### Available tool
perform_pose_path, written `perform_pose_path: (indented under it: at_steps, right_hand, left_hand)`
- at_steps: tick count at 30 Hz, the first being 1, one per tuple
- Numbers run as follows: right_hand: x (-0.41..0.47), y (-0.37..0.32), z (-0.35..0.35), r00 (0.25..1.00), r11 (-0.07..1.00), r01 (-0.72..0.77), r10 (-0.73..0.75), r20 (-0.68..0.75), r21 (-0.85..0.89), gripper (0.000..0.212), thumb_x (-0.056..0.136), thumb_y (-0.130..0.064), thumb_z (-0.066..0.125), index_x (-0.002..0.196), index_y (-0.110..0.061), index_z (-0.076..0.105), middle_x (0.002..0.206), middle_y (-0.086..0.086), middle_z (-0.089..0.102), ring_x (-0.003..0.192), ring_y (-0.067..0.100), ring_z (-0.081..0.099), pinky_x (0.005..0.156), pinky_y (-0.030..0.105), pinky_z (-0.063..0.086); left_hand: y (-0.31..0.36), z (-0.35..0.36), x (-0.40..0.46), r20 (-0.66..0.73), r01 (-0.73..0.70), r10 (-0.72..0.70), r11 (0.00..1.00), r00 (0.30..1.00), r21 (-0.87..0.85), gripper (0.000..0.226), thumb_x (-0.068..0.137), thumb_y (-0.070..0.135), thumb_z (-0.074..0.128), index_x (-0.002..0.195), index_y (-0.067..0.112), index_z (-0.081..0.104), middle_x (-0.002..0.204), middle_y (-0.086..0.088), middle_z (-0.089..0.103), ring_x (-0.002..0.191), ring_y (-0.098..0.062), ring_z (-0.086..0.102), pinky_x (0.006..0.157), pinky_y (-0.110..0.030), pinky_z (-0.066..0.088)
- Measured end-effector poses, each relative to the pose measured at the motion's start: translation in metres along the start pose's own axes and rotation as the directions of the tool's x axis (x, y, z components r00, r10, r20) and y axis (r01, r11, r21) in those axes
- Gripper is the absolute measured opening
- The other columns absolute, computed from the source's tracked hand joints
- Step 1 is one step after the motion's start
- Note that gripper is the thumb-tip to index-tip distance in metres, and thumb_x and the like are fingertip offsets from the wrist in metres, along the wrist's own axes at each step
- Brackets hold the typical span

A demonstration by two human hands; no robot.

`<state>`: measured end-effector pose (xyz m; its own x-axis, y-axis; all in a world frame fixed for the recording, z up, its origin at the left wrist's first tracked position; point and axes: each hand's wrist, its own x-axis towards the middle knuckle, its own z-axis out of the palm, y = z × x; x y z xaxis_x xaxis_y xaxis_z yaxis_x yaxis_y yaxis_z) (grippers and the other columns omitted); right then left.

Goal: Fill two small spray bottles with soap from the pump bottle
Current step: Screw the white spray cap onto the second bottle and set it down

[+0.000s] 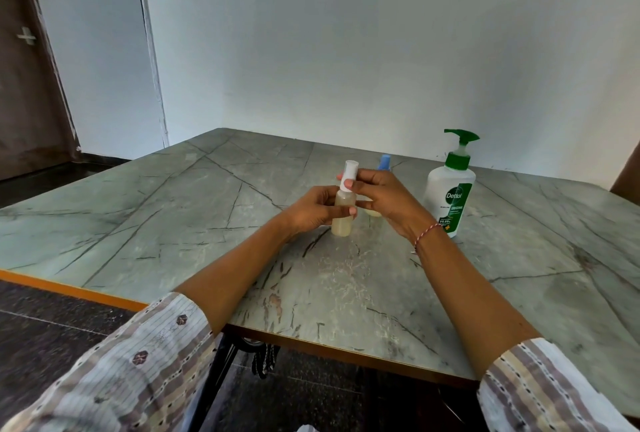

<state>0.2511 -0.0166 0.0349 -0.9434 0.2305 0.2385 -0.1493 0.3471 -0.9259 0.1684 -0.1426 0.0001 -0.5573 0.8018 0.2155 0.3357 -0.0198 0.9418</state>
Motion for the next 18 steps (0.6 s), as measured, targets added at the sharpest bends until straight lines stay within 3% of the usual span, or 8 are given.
perform_pose_path:
  at_steps: [3, 5, 7, 10, 13, 15, 16, 18]
  right_hand:
    - [0.000, 0.003, 0.009, 0.979, 0.983, 0.078, -0.108, -0.176, -0.169, 0.011, 0.082, -0.019, 0.069, 0.088, -0.010, 0.065, 0.088, 0.004, 0.067, 0.081, 0.014, 0.062, 0.074, 0.024, 0.049]
    - [0.001, 0.003, 0.017, 0.944, 0.957, 0.094, -0.173, -0.281, -0.274, 0.022, 0.076, -0.024, 0.074, 0.072, -0.017, 0.054, 0.071, -0.003, 0.057, 0.065, 0.006, 0.053, 0.060, 0.016, 0.042]
    - [0.001, 0.003, 0.019, 0.965, 0.958, 0.059, -0.127, -0.230, -0.280, 0.024, 0.078, -0.029, 0.072, 0.088, -0.014, 0.056, 0.084, -0.001, 0.059, 0.077, 0.008, 0.057, 0.068, 0.018, 0.047]
    - [-0.003, 0.000, 0.012, 0.998, 0.997, -0.045, 0.042, -0.052, -0.063, 0.035, 0.088, -0.022, 0.060, 0.119, -0.009, 0.054, 0.116, 0.009, 0.060, 0.111, 0.023, 0.058, 0.094, 0.039, 0.050]
    - [-0.005, 0.002, 0.008, 0.996, 0.999, 0.009, -0.012, -0.090, -0.035, 0.025, 0.088, -0.016, 0.060, 0.111, -0.007, 0.062, 0.114, 0.013, 0.064, 0.108, 0.027, 0.060, 0.096, 0.043, 0.049]
    - [-0.004, 0.002, 0.016, 0.976, 0.991, 0.049, -0.074, -0.206, -0.121, 0.012, 0.082, -0.017, 0.068, 0.087, -0.008, 0.061, 0.095, 0.013, 0.066, 0.093, 0.026, 0.064, 0.087, 0.036, 0.053]
    - [-0.003, 0.002, 0.019, 0.964, 0.983, 0.056, -0.099, -0.248, -0.175, 0.016, 0.080, -0.019, 0.070, 0.079, -0.012, 0.056, 0.087, 0.009, 0.063, 0.087, 0.023, 0.063, 0.080, 0.032, 0.054]
    - [-0.001, 0.003, 0.023, 0.972, 0.984, 0.023, -0.063, -0.226, -0.175, 0.023, 0.079, -0.023, 0.071, 0.091, -0.011, 0.056, 0.091, 0.006, 0.061, 0.089, 0.020, 0.060, 0.079, 0.030, 0.053]
  left_hand:
    - [0.000, 0.000, -0.001, -0.004, -0.014, 0.014, 1.000, 1.000, 0.001, 0.027, 0.086, 0.007, 0.060, 0.113, 0.006, 0.055, 0.113, -0.016, 0.062, 0.105, -0.024, 0.060, 0.085, -0.026, 0.051]
    - [0.000, -0.001, -0.002, -0.010, -0.027, 0.027, 1.000, 1.000, 0.007, 0.027, 0.086, 0.008, 0.060, 0.113, 0.006, 0.056, 0.113, -0.020, 0.062, 0.104, -0.024, 0.061, 0.085, -0.024, 0.052]
    - [0.001, 0.000, -0.003, -0.006, -0.030, 0.030, 1.000, 1.000, -0.003, 0.026, 0.086, 0.007, 0.060, 0.112, 0.009, 0.056, 0.113, -0.020, 0.063, 0.103, -0.024, 0.062, 0.087, -0.026, 0.052]
    - [0.000, 0.000, -0.002, 0.002, -0.020, 0.020, 1.000, 1.000, 0.021, 0.032, 0.087, 0.007, 0.059, 0.118, 0.004, 0.054, 0.117, -0.020, 0.061, 0.107, -0.027, 0.060, 0.090, -0.031, 0.050]
    - [0.001, 0.000, -0.002, 0.009, -0.024, 0.024, 1.000, 1.000, 0.020, 0.031, 0.087, 0.006, 0.059, 0.117, 0.004, 0.054, 0.114, -0.016, 0.062, 0.103, -0.021, 0.061, 0.082, -0.022, 0.052]
    - [0.002, 0.000, -0.003, 0.008, -0.042, 0.042, 0.999, 0.999, 0.006, 0.027, 0.086, 0.005, 0.059, 0.113, 0.007, 0.056, 0.109, -0.015, 0.062, 0.099, -0.019, 0.061, 0.080, -0.019, 0.053]
    - [0.002, 0.000, -0.003, 0.002, -0.046, 0.046, 0.999, 0.999, 0.005, 0.026, 0.086, 0.005, 0.059, 0.112, 0.007, 0.056, 0.109, -0.017, 0.062, 0.099, -0.020, 0.061, 0.081, -0.019, 0.052]
    - [0.002, 0.000, -0.003, -0.004, -0.046, 0.046, 0.999, 0.999, 0.009, 0.029, 0.087, 0.005, 0.059, 0.115, 0.006, 0.055, 0.111, -0.019, 0.062, 0.101, -0.023, 0.061, 0.083, -0.022, 0.052]
